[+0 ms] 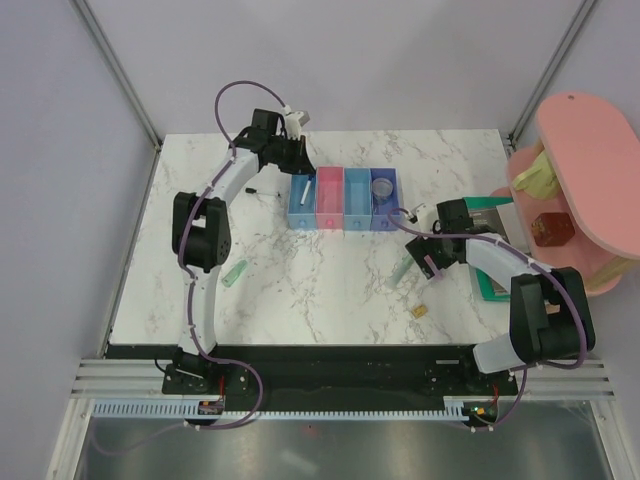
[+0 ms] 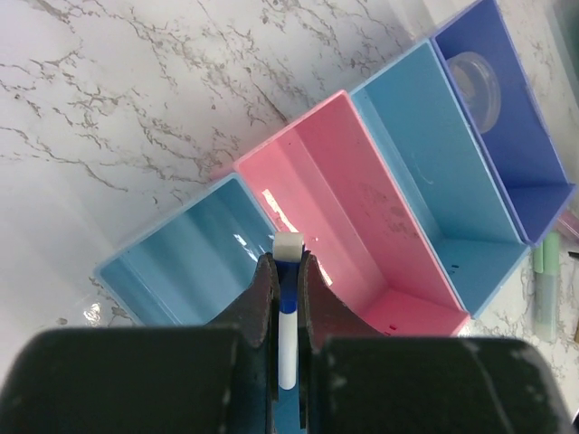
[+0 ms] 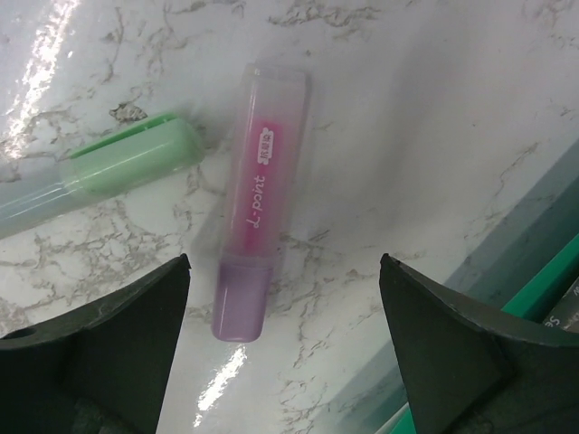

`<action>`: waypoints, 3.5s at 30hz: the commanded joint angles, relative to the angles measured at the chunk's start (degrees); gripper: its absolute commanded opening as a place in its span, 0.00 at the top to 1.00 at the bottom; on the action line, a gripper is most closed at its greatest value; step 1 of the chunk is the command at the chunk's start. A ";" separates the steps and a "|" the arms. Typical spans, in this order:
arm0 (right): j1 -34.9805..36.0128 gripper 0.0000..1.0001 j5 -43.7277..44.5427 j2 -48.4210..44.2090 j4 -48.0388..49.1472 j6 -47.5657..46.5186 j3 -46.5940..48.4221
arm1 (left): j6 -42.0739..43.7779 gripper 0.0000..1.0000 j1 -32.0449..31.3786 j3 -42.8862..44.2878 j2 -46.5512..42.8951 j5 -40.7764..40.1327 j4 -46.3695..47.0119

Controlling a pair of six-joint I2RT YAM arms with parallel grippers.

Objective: Sort the stationery into containers
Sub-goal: Place the pen in the storage box, then pick up the stationery from the center of the board, then place the stationery in the storage box.

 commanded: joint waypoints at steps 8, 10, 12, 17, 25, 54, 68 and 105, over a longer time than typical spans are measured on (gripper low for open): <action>-1.76 0.25 -7.29 2.82 1.94 -3.11 -0.24 | 2.09 0.89 -0.31 -1.51 0.16 -3.28 1.71; -1.94 0.40 -8.35 3.52 0.97 -3.81 0.20 | 3.75 0.85 -0.31 -2.03 0.07 -3.55 1.53; -1.85 0.54 -9.31 3.97 -0.09 -3.90 0.38 | 4.37 0.80 -0.31 -2.21 -0.20 -3.72 1.44; -2.02 0.71 -8.97 4.15 -0.80 -3.90 0.21 | 5.60 0.63 -0.31 -2.83 -1.07 -3.81 1.01; -2.11 0.79 -7.12 -0.24 -1.41 -1.97 0.55 | 6.74 0.49 -0.31 -2.91 -3.27 -3.81 0.92; 3.68 0.90 -17.76 1.57 -3.70 13.06 29.63 | 61.59 0.45 -0.14 -50.81 -42.65 -17.69 -14.99; 9.49 0.91 -20.57 27.50 4.03 19.82 51.61 | 59.83 0.44 1.97 -60.83 -45.64 -25.08 -10.60; 16.96 0.87 -18.90 40.35 9.57 20.62 54.52 | 59.83 0.66 7.42 -68.13 -41.42 -22.27 -8.40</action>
